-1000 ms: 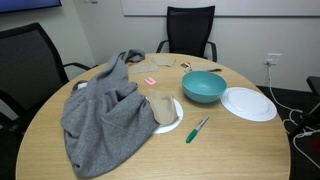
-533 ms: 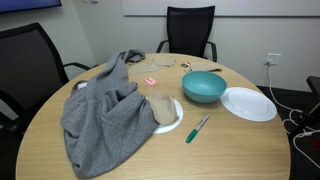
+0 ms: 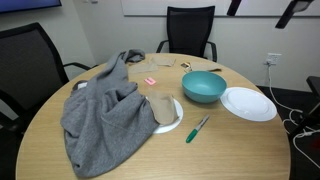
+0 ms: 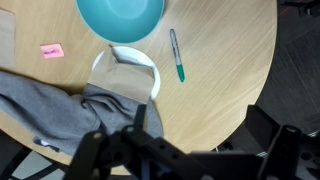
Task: Put the pen in the teal bowl
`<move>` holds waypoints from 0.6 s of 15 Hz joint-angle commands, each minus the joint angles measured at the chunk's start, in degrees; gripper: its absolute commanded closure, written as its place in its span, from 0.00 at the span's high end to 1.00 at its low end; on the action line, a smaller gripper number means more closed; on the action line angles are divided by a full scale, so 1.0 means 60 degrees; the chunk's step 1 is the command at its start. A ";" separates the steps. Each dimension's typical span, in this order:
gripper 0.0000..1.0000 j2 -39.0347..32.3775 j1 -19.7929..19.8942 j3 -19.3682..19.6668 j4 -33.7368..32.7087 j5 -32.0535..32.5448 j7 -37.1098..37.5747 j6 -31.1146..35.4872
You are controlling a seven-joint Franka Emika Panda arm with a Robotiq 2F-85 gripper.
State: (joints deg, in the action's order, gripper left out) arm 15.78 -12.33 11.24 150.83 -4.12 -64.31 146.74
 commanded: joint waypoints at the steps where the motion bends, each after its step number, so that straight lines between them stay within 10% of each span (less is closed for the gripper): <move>1: 1.00 -0.1134 -0.0181 -0.0211 -0.0343 -0.0935 -0.1434 0.0662; 9: 1.00 -0.3315 0.0624 -0.1362 -0.0943 -0.0933 -0.3244 0.1427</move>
State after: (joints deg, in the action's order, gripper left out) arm 1.12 -11.60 6.10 147.66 -10.49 -81.40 152.63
